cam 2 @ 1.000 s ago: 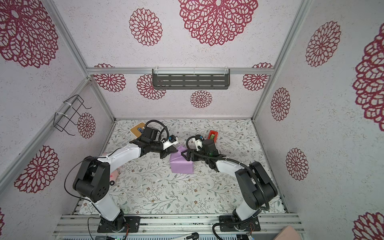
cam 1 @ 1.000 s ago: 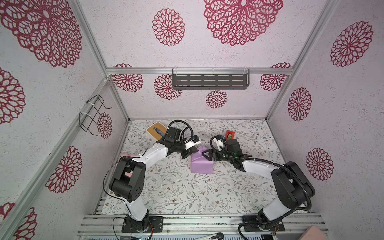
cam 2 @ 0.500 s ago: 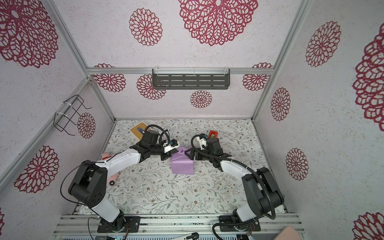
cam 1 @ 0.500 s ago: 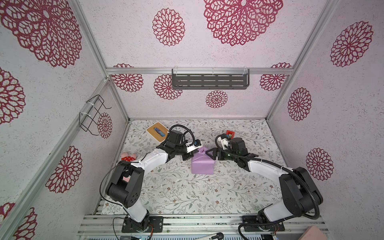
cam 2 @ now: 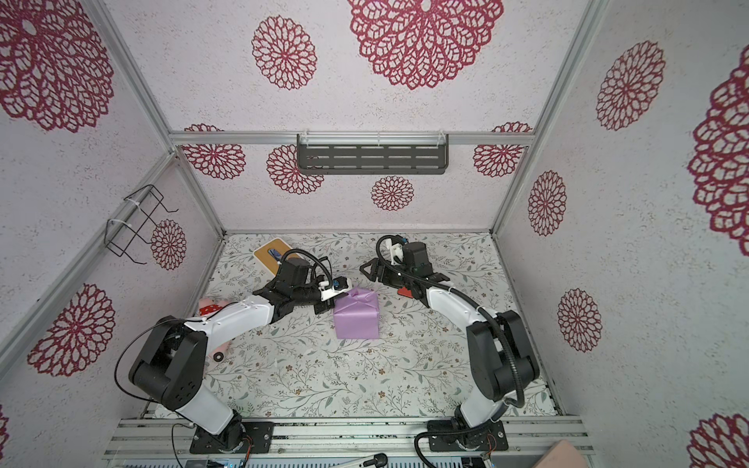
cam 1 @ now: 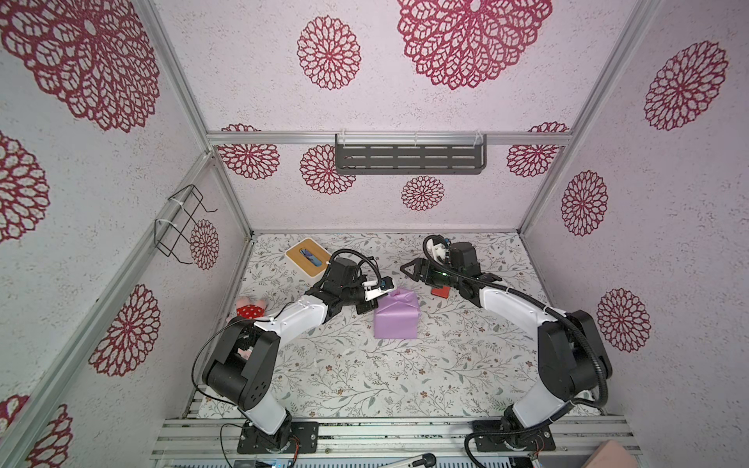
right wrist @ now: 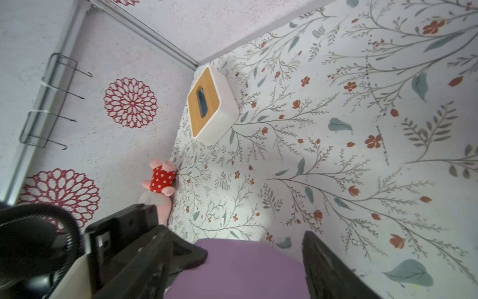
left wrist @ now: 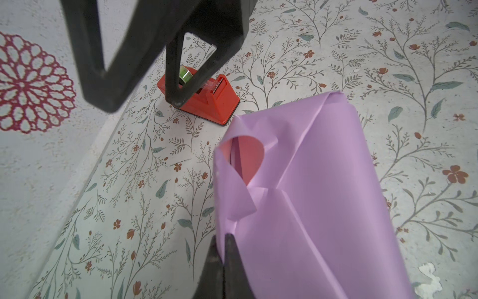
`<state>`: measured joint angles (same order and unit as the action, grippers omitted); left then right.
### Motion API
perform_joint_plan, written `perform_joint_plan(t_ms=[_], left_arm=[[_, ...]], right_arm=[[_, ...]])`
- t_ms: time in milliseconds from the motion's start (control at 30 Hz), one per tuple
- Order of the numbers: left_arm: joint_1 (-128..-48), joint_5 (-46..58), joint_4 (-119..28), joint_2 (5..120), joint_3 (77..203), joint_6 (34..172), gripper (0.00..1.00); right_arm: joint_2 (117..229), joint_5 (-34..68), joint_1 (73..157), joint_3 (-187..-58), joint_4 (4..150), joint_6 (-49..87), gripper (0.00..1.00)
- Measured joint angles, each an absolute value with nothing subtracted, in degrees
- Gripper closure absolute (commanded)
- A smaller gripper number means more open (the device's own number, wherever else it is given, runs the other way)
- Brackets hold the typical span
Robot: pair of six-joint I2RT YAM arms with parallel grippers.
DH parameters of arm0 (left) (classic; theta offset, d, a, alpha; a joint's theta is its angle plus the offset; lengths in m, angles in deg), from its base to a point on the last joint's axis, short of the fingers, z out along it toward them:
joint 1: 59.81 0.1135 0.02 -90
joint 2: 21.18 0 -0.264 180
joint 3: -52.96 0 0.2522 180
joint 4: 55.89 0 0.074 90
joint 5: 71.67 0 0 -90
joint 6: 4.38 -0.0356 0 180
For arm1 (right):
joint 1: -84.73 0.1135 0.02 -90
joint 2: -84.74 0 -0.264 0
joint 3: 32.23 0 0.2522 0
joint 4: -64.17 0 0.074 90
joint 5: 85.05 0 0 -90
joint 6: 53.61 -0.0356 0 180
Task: Wrap a gift box in wrapping paper
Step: Fold the wrapping paper for the gift box.
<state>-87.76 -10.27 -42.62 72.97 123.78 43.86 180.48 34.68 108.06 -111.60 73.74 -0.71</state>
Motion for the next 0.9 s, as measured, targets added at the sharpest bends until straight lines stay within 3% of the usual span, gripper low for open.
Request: perform_joint_plan(t_ms=[233,600,900], left_arm=[[-88.8,-8.6,-44.4,72.2,122.6,43.7,1.0],[-88.9,-7.9,-44.9,72.0,122.2,43.1,1.0],[-89.5,-6.8,-44.8,71.8,122.1,41.4,1.0]], right_arm=[[182.0,32.2,109.0,-110.9,80.5,0.4,0.15],[172.3,30.6,107.4,-103.5,81.5,2.2,0.14],[180.3,31.2,108.1,-111.1,82.9,2.9,0.18]])
